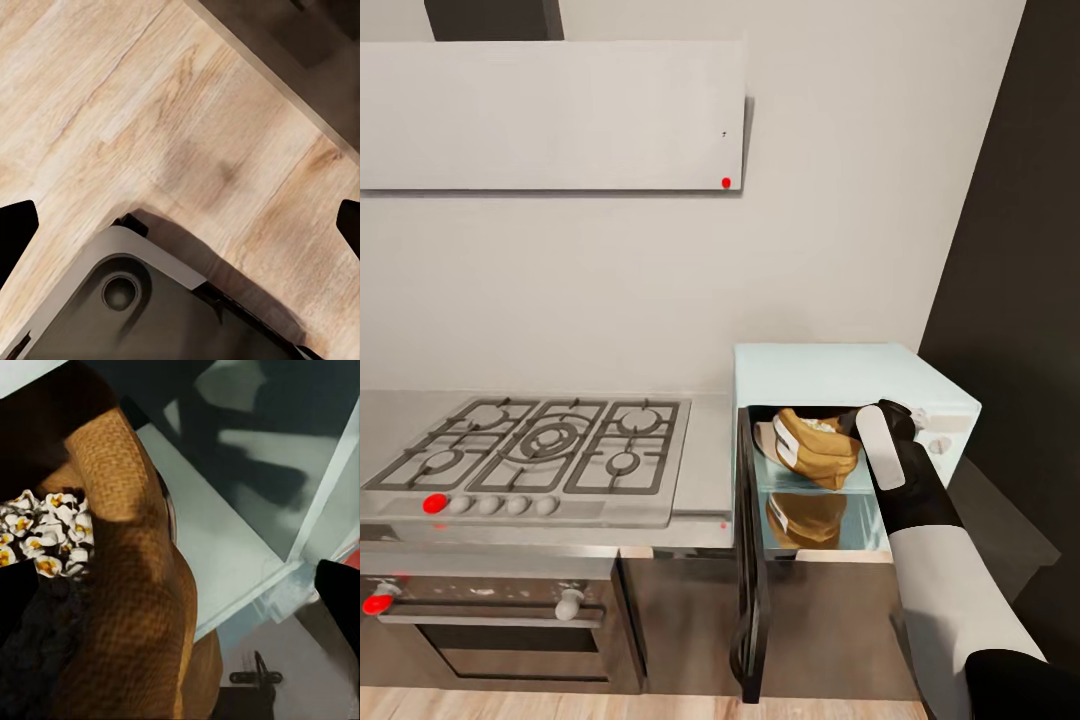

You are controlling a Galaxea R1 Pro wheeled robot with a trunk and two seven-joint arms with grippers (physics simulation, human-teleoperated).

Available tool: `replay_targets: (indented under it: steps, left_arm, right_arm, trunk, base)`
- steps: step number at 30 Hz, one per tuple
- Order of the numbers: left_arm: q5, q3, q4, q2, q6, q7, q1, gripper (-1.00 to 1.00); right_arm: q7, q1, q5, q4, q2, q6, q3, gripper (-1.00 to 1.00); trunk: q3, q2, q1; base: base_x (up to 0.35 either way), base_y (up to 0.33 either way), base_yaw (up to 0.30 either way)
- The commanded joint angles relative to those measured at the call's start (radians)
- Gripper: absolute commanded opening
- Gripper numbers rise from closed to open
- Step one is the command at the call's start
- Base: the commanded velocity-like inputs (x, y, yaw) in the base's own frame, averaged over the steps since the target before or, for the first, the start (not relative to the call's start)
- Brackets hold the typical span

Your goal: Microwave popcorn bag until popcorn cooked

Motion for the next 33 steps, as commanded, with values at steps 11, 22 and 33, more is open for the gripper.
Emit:
replay_targets:
  steps: [11, 22, 33]
  left_arm:
    - [0.009, 0.003, -0.002, -0.001, 0.008, -0.003, 0.0, 1.0]
    - [0.006, 0.001, 0.002, 0.004, 0.009, -0.001, -0.003, 1.0]
    - [0.006, 0.001, 0.002, 0.004, 0.008, -0.001, -0.003, 1.0]
  right_arm:
    - [-0.007, 0.006, -0.013, -0.025, -0.001, 0.007, -0.005, 1.0]
    - [0.008, 0.008, -0.019, -0.042, 0.002, 0.046, -0.006, 1.0]
    - [0.023, 0.005, -0.019, -0.039, 0.003, 0.046, -0.006, 1.0]
  trunk:
    - [-0.001, -0.001, 0.0]
    - [-0.001, -0.001, 0.0]
    - [-0.001, -0.001, 0.0]
  base:
    - [0.0, 0.0, 0.0]
    - [-0.035, -0.006, 0.0]
    - [0.0, 0.0, 0.0]
